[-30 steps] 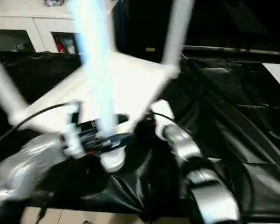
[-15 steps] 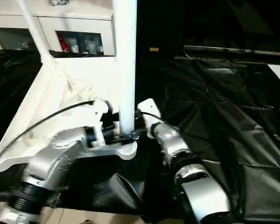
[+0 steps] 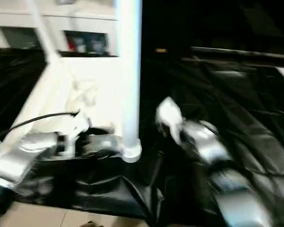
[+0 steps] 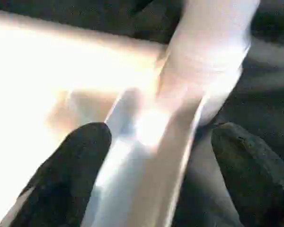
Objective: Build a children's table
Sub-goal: Rotate table base
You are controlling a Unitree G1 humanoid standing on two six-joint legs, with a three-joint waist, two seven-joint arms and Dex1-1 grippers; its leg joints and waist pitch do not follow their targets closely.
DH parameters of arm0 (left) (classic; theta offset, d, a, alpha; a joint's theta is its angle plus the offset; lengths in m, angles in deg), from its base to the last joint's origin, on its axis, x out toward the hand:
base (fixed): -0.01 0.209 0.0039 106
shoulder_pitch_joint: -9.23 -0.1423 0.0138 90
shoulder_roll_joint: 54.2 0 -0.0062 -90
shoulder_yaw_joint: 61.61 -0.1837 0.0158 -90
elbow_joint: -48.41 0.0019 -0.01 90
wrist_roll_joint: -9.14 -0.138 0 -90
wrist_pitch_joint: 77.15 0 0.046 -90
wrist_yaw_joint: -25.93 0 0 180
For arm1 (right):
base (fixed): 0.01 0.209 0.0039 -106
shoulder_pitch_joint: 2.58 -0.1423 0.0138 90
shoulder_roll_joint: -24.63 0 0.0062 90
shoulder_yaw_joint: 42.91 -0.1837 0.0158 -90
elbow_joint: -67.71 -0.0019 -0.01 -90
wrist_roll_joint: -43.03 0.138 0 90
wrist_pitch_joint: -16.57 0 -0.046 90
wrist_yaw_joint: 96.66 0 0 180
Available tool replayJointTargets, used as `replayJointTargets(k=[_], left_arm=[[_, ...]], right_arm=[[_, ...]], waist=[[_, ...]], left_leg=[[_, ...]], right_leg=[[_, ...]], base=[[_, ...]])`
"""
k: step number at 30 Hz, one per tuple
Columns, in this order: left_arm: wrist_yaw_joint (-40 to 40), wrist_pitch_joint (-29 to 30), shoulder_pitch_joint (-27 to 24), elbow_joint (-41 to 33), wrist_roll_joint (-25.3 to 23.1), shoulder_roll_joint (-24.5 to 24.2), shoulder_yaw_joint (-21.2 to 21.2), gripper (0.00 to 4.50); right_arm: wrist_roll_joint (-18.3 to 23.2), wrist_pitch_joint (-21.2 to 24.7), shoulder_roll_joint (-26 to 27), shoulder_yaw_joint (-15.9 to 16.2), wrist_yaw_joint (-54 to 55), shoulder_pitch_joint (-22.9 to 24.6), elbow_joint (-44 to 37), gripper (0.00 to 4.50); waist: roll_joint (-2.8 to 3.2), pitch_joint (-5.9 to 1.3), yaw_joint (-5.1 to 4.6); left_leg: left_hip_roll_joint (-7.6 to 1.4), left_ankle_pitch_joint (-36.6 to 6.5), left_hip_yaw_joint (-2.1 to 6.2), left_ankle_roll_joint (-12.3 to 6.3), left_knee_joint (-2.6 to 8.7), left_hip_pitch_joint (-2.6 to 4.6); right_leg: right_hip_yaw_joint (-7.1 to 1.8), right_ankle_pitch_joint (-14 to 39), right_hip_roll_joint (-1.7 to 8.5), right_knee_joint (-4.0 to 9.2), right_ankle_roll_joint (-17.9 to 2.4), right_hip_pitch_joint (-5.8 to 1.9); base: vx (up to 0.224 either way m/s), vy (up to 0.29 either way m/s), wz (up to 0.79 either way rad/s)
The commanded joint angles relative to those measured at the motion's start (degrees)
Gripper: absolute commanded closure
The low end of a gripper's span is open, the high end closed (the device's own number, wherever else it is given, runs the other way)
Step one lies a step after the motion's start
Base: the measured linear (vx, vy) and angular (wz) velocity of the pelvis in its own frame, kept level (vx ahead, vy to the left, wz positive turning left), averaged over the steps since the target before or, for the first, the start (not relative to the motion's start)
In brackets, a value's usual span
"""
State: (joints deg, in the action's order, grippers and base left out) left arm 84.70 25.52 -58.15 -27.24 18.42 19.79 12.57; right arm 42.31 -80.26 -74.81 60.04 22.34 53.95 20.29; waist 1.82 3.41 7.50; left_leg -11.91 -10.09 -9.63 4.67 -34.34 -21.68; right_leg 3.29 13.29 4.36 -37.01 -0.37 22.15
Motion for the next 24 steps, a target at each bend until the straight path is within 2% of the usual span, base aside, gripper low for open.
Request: replayJointTargets(k=[1, 2, 3, 4, 6, 9, 11, 14, 15, 16, 18, 22, 24], left_arm=[[2.54, -1.44, 2.53, 1.59, -1.62, -0.18, -2.33, 0.92], [3.55, -1.48, 3.1, 2.3, -1.92, -0.49, -2.9, 1.01], [4.57, -1.39, 3.61, 2.97, -2.23, -0.75, -3.28, 1.12], [5.02, -1.89, 4.28, 4.05, -2.68, -0.75, -3.48, 1.19], [5.34, -3.36, 5.44, 6.37, -3.37, -0.47, -3.65, 1.42], [5.12, -6.76, 7.73, 11.79, -4.34, 1.24, -3.29, 1.52], [5.17, -7.61, 8.46, 13.41, -4.47, 1.87, -3.22, 1.76], [6.65, -7.88, 9.28, 15.19, -4.88, 1.98, -4.1, 2.02], [6.65, -7.88, 9.28, 15.19, -4.88, 1.98, -4.1, 2.02], [6.93, -7.92, 9.43, 15.56, -5.0, 2.02, -4.24, 2.22], [8.91, -8.57, 10.24, 18.33, -5.25, 2.52, -4.5, 2.34], [9.05, -10.51, 11.07, 21.01, -6.13, 3.18, -4.19, 2.76], [9.47, -10.71, 11.5, 21.97, -6.06, 3.5, -4.01, 2.8]], right_arm=[[1.91, 1.66, -1.85, 0.71, -4.39, 0.2, -6.11, 0.65], [2.44, 2.21, -2.69, 0.74, -5.57, 0.67, -7.7, 0.65], [3.01, 3.26, -3.44, 0.64, -6.79, 1.14, -9.54, 0.65], [3.53, 4.22, -4.15, 0.56, -7.75, 1.53, -11.3, 0.65], [4.45, 6.27, -5.24, 0.31, -9.63, 2.51, -14.76, 0.65], [7.01, 10.92, -7.17, 0.38, -13.4, 4.4, -21.07, 0.65], [7.83, 12.93, -8.07, 0.74, -14.89, 5.16, -23.21, 0.65], [8.64, 15.37, -9.47, 1.42, -16.73, 6.49, -26.18, 0.65], [8.64, 15.37, -9.47, 1.42, -16.73, 6.49, -26.18, 0.65], [8.8, 15.86, -9.73, 1.51, -16.91, 6.77, -26.78, 0.65], [8.94, 18.04, -10.42, 1.44, -16.92, 7.73, -29.36, 0.65], [8.98, 19.47, -10.86, 1.41, -16.82, 8.15, -30.81, 0.65], [9.15, 20.1, -11.1, 1.55, -16.84, 8.29, -31.42, 0.65]], waist=[[0.39, -4.02, 0.07], [0.4, -4.33, 0.26], [0.32, -4.26, 0.38], [0.8, -4.21, 0.54], [0.43, -4.11, 0.55], [0.64, -4.23, 0.59], [0.87, -4.42, 0.72], [1.06, -4.35, 0.81], [1.06, -4.35, 0.81], [0.99, -4.32, 0.77], [0.96, -4.3, 0.79], [0.95, -4.27, 0.85], [0.95, -4.31, 0.86]], left_leg=[[-0.98, -10.13, -0.07, -2.96, 3.69, 0.94], [-1.13, -10.07, 0.05, -2.7, 3.52, 0.96], [-1.15, -10.55, 0.02, -2.68, 3.61, 0.98], [-1.1, -10.97, 0.13, -2.46, 3.64, 0.91], [-1.04, -11.75, 0.09, -2.25, 3.72, 0.95], [-0.96, -12.27, 0.21, -1.96, 3.7, 0.88], [-1.06, -11.22, 0.34, -2.16, 3.62, 0.76], [-1.08, -11.3, 0.31, -2.15, 3.64, 0.8], [-1.08, -11.3, 0.31, -2.15, 3.64, 0.8], [-1.09, -11.68, 0.34, -1.95, 3.71, 0.78], [-1.08, -12.0, 0.33, -1.8, 3.73, 0.83], [-1.11, -12.12, 0.35, -1.5, 3.77, 0.81], [-1.16, -12.05, 0.37, -1.4, 3.79, 0.84]], right_leg=[[-2.23, 1.24, 2.74, 4.42, -13.25, -2.33], [-2.25, 0.53, 2.96, 3.99, -13.64, -2.45], [-2.27, 0.67, 2.96, 4.02, -13.99, -2.35], [-2.28, 1.14, 3.08, 4.0, -14.15, -2.45], [-2.32, 1.87, 3.05, 4.34, -14.03, -2.48], [-2.31, 2.35, 3.12, 4.41, -13.54, -2.67], [-2.27, 1.21, 3.21, 4.24, -13.77, -2.73], [-2.24, 1.23, 3.14, 4.44, -13.91, -2.62], [-2.24, 1.23, 3.14, 4.44, -13.91, -2.62], [-2.24, 1.57, 3.23, 4.44, -14.2, -2.59], [-2.25, 2.48, 3.29, 4.54, -14.15, -2.59], [-2.33, 3.61, 3.38, 4.72, -13.66, -2.6], [-2.34, 3.56, 3.46, 4.69, -13.77, -2.59]], base=[[0.0, 0.0, 0.0], [0.0, 0.0, 0.0], [0.0, 0.0, 0.0], [0.0, 0.0, 0.0], [0.0, 0.0, 0.0], [0.0, 0.0, 0.0], [0.0, 0.0, 0.0], [0.0, 0.0, 0.0], [0.0, 0.0, 0.0], [0.0, 0.0, 0.0], [0.0, 0.0, 0.0], [0.0, 0.0, 0.0], [0.0, 0.0, 0.0]])
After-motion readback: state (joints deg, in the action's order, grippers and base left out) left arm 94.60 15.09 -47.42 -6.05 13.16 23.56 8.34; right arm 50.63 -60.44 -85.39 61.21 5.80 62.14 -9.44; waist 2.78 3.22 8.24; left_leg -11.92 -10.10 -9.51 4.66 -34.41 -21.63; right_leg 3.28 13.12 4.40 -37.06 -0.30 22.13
